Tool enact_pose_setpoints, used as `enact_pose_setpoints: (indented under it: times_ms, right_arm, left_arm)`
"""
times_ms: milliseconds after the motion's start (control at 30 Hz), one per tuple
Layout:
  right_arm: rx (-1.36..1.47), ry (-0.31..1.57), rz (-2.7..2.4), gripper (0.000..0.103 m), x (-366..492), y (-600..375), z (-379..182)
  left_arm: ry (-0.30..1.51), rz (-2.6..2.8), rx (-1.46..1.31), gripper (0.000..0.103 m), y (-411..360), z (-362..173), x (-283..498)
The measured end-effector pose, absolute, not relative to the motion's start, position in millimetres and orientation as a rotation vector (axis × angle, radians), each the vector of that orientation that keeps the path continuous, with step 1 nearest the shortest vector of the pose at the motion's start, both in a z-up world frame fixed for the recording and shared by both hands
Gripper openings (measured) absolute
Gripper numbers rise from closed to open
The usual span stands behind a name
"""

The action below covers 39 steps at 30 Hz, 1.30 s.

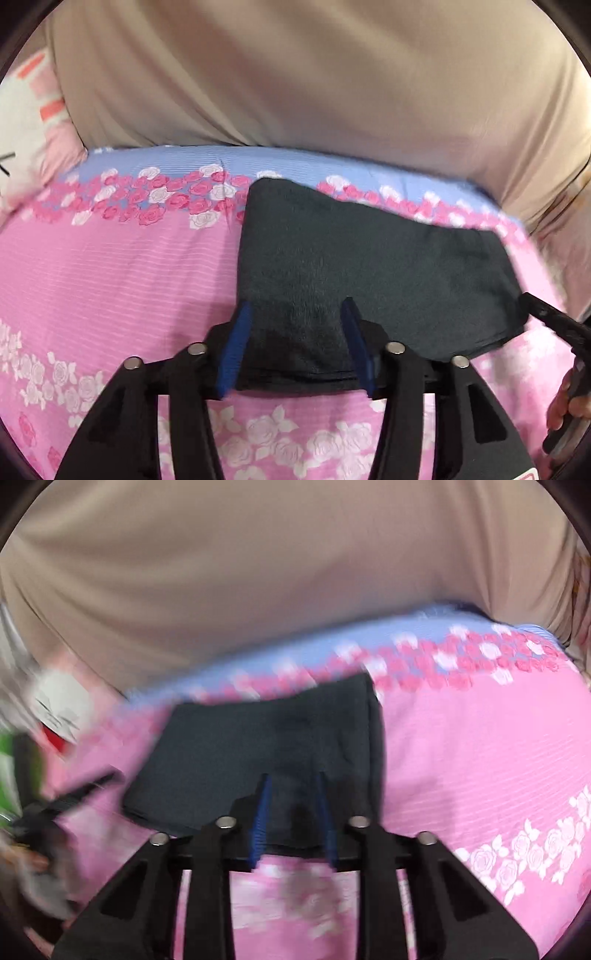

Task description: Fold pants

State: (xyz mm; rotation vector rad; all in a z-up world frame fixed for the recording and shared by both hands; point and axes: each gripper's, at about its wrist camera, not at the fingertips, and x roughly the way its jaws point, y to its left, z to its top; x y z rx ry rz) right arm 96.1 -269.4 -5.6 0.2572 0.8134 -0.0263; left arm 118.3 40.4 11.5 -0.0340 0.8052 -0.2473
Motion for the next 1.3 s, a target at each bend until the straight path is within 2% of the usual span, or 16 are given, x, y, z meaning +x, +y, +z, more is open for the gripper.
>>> enact_pose_setpoints:
  times_ms: [67,133,167,233,267,300,367,500,567,633,700,767,900,1233,1300]
  right_arm:
    - [0.354,0.774,-0.011,0.000,87.5,-282.9,-5.4]
    - [0.379,0.708,-0.031,0.004,68.1,-283.0,12.3]
    - [0.354,0.683,-0.047,0.009,58.4,-280.6,17.1]
    - [0.294,0.648,-0.073,0.011,40.6,-264.7,23.5]
    - [0.284,0.644,-0.079,0.016,33.8,-262.3,21.6]
    - [0.277,0.644,-0.084,0.032,29.1,-258.1,19.9]
    - [0.259,0.646,-0.092,0.048,10.5,-245.2,12.6]
    - [0.249,0.673,-0.081,0.053,-3.3,-232.6,0.5]
    - [0.260,0.681,-0.083,0.056,-9.4,-228.7,0.4]
    - [0.268,0.645,-0.093,0.066,-20.6,-225.7,4.1]
    - [0.262,0.628,-0.114,0.083,-25.2,-223.3,5.1]
    - [0.245,0.607,-0.146,0.091,-28.7,-221.3,7.7]
    - [0.246,0.623,-0.193,0.096,-26.7,-223.3,6.7]
    - [0.244,0.621,-0.203,0.098,-27.0,-226.7,6.1]
    - [0.240,0.613,-0.198,0.098,-28.3,-225.6,7.1]
  left_arm:
    - [0.800,-0.198,0.008,0.050,32.8,2.8,114.2]
    - [0.785,-0.179,0.027,0.050,32.4,-3.3,107.9]
    - [0.777,-0.176,0.025,0.052,34.9,-3.5,104.1]
    - [0.756,-0.170,0.015,0.061,36.9,-1.8,95.8]
    - [0.746,-0.161,0.010,0.064,36.9,-1.7,91.7]
    - [0.743,-0.154,0.009,0.065,36.8,-1.6,87.7]
    - [0.755,-0.151,0.003,0.067,37.2,-4.9,79.1]
    - [0.760,-0.139,-0.001,0.069,37.9,-8.3,61.4]
    - [0.732,-0.135,-0.011,0.077,39.2,-6.4,49.0]
    - [0.704,-0.120,-0.004,0.078,37.9,-4.6,39.4]
    - [0.675,-0.112,-0.001,0.087,36.4,-2.0,30.9]
    - [0.647,-0.100,0.001,0.087,36.6,1.0,24.3]
    - [0.654,-0.046,0.023,0.087,34.2,0.7,23.6]
    - [0.637,-0.085,0.001,0.088,36.5,4.1,20.2]
    - [0.654,-0.081,-0.015,0.092,37.7,3.7,21.9]
